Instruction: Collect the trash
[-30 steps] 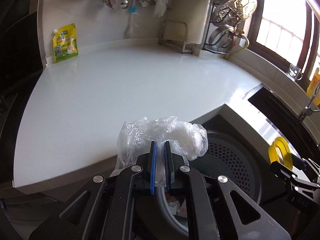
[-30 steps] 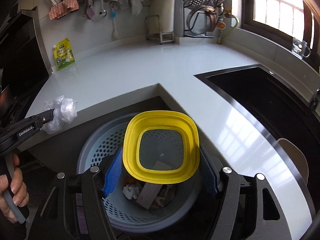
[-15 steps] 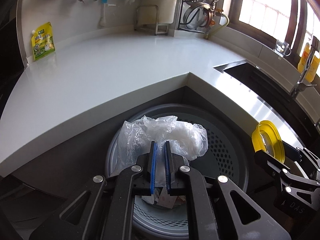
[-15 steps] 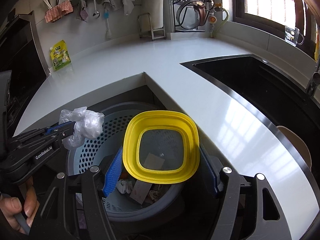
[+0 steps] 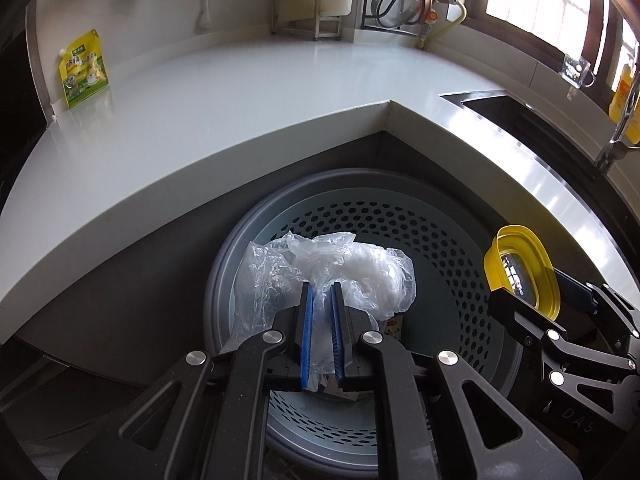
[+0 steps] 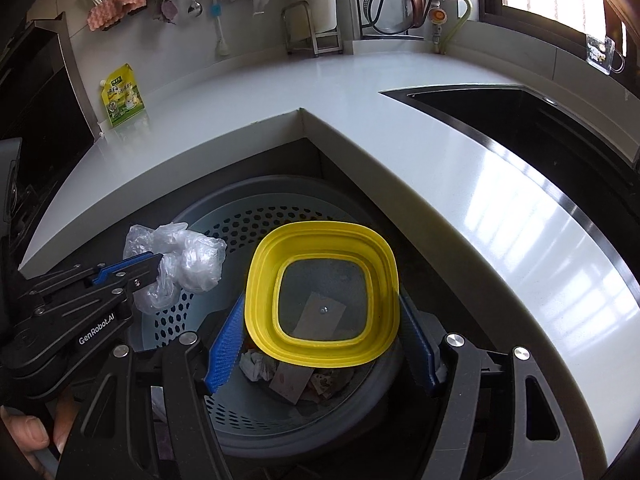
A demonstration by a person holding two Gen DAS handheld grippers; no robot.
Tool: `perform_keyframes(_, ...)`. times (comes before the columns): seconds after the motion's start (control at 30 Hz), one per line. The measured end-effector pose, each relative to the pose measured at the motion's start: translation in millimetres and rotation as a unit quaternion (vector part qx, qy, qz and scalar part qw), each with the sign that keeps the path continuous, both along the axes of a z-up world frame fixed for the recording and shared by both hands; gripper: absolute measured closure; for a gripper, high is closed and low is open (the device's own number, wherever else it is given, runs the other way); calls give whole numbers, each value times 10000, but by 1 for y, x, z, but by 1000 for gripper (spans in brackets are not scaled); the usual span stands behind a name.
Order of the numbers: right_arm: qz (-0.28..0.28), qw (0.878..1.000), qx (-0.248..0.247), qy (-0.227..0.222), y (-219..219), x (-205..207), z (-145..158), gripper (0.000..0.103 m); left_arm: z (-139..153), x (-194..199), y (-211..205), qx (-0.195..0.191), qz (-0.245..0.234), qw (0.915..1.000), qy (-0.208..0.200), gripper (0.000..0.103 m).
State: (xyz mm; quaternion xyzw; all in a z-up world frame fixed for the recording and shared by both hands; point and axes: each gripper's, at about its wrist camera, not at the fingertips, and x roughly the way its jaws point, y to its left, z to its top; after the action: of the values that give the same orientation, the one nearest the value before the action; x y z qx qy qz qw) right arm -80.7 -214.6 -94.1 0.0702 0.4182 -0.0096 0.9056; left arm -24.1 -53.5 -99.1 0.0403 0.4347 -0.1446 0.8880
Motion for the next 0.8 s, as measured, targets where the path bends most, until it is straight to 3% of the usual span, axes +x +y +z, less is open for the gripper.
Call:
perform_keyframes(0.1,-15,10000,-31,-22,-1,0,0,34,0,1,3,-24,60,10000,0,90)
perform_keyframes(0.17,-53,9999,-72,-49,-3,-1,1,31,0,1,4,-22,134,9999,-11,80)
perform_keyframes(0.23,-80,9999,-82,-95,-5,-2,2,26,0,2,7,-37,207,9998,-17,53)
perform_keyframes(0.3,-85,9999,-67,-121,-6,-3,4,25,2,0,10,-93,270,9996,-81,41)
perform_keyframes(0.8,-119,9998,-68,-141,-8,-8,3,25,3,-4,14,31,400,9991,-149,33)
